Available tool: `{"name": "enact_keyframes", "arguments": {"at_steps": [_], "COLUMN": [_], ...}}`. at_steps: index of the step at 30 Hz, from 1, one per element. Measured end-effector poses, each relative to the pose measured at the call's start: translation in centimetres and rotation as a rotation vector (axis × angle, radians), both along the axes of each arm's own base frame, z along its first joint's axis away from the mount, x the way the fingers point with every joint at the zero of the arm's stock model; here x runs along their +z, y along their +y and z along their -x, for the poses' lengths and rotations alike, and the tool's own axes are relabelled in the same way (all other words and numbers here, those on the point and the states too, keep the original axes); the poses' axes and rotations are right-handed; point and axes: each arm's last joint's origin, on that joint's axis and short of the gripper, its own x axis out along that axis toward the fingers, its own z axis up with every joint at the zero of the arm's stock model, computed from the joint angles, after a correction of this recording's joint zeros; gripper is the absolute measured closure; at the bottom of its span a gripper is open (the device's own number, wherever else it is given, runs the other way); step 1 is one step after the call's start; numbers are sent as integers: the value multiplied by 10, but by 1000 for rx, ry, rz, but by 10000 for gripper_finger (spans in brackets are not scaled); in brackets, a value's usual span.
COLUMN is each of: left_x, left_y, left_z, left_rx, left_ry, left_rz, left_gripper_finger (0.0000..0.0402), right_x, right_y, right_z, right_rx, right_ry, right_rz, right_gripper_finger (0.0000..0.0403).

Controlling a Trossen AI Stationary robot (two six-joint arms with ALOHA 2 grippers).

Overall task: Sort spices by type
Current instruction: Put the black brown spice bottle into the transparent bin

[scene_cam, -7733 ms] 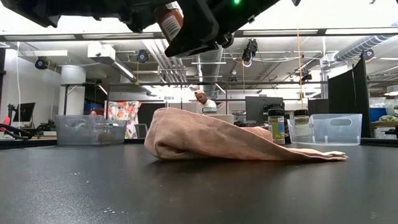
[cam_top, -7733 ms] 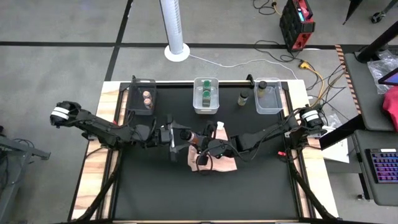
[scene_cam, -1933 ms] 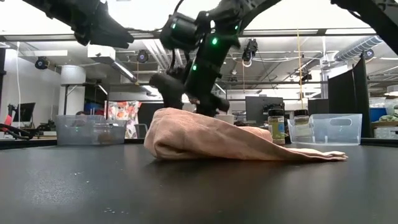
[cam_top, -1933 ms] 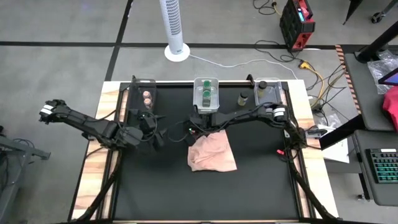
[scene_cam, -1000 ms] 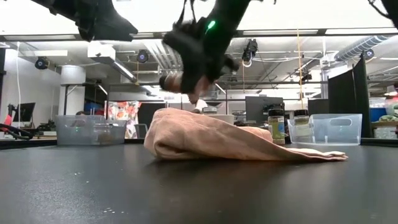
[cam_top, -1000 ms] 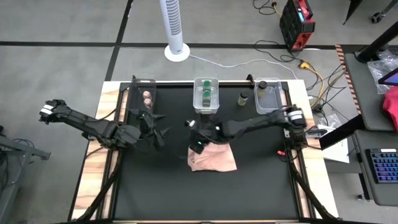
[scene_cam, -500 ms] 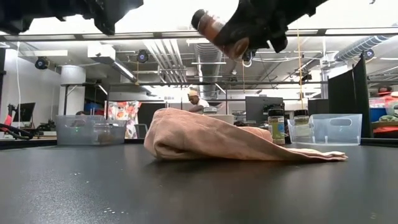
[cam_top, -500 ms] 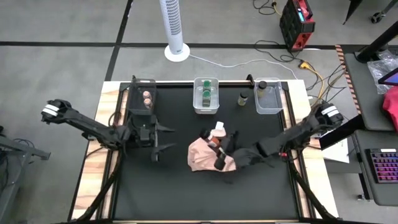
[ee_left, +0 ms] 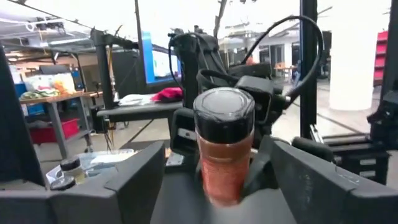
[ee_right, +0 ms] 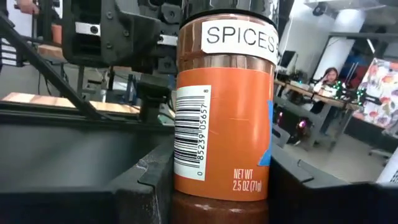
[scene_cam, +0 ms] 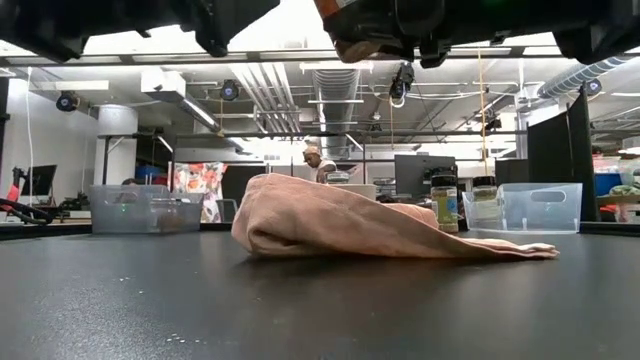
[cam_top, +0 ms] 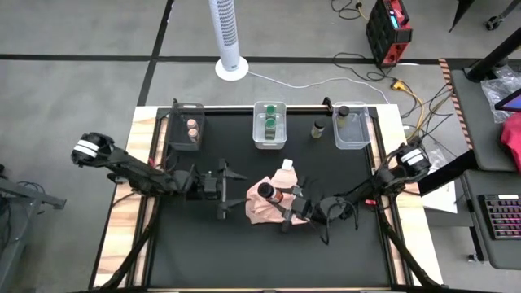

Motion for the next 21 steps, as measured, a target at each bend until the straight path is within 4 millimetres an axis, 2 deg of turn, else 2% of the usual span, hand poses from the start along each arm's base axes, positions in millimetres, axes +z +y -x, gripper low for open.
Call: {"name": "enact_keyframes", "arguments": {"at_steps": [6,9,21], "left_x": [-5,-8,-9], "left_y": [2,2,3], "left_z": [-18,-29,-68], "left_rx": [10,-98,-212], "left_ry": [-19,-33,-82], "left_rz": [2,-23,-38], "left_gripper_finger": [95,87,86], "right_x": [6,11,15], "right_y": [4,5,5], "right_z": [-1,-3,-7], "right_rx": [72,76,89], "right_ry": [-28,-36,-31], "right_rz": [24,43,73], "right_gripper_finger": [243,243,243]}}
